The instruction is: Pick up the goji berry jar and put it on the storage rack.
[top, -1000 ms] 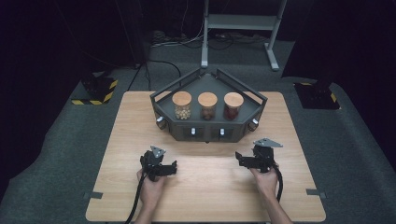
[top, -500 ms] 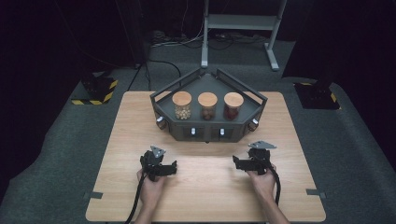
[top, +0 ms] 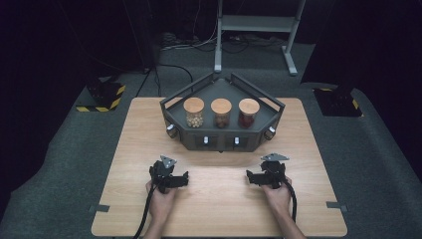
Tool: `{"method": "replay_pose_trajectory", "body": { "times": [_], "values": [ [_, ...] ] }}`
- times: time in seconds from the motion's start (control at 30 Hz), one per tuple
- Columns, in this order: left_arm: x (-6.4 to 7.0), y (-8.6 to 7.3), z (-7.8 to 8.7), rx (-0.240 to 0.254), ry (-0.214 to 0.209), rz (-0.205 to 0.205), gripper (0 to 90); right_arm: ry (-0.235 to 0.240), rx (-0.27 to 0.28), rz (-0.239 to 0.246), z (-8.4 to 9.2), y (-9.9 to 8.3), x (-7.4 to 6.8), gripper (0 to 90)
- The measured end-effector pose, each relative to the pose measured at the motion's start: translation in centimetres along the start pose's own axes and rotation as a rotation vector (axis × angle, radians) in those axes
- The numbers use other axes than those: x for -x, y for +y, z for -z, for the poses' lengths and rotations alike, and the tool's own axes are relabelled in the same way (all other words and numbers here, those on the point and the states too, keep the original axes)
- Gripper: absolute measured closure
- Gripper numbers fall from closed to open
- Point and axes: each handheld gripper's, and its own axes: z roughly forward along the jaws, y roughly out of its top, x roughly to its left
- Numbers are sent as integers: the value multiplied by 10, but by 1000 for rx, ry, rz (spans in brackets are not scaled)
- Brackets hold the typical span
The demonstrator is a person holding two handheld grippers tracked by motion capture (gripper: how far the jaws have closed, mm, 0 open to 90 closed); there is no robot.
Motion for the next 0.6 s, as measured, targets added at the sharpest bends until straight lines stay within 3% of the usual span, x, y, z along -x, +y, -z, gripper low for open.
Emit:
{"method": "replay_pose_trajectory", "body": {
  "times": [0.23,0.6],
  "values": [
    [0,0,0,0,0,0,59,-33,-5,33,-3,-2,-6,41],
    [0,0,0,-1,-1,0,57,-24,16,46,-4,-4,-4,39]
  ]
}}
